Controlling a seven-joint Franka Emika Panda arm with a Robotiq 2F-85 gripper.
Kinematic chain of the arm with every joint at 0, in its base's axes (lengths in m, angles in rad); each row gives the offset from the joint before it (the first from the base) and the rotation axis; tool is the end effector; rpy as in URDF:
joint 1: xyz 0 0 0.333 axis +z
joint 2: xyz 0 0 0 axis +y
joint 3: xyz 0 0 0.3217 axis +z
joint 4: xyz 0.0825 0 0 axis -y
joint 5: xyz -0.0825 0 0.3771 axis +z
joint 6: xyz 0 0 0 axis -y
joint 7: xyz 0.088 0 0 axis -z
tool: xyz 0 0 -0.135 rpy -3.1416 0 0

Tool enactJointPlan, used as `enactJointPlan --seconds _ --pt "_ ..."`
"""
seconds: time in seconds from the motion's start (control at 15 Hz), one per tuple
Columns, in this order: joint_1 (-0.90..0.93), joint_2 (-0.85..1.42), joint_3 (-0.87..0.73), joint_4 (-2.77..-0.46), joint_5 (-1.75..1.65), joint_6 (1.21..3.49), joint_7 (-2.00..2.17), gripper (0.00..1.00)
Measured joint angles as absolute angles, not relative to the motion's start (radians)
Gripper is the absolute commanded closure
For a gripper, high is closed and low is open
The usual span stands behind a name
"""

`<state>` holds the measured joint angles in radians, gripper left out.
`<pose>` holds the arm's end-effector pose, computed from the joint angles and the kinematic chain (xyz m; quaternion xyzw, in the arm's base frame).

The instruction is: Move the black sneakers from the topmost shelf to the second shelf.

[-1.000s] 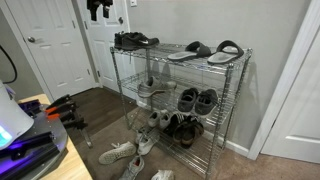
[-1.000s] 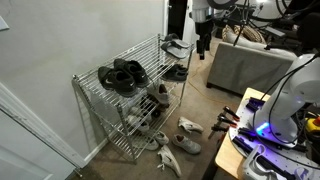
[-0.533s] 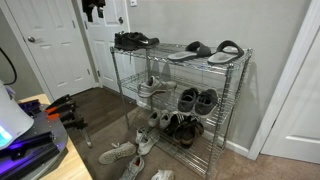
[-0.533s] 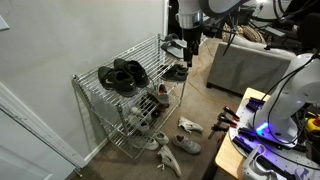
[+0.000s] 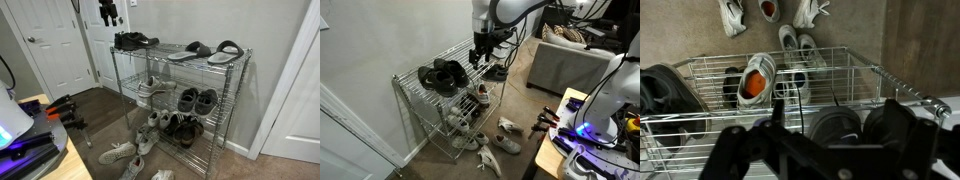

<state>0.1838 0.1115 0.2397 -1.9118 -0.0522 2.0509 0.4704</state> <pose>0.5358 0.2335 0.4221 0.9997 -0.0127 0.0184 0.0024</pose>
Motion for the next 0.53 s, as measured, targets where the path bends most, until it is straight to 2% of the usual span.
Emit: enactJointPlan --seconds 0.53 --pt "0.282 0.304 0.201 -1.698 -0.056 2.097 0.559 0.00"
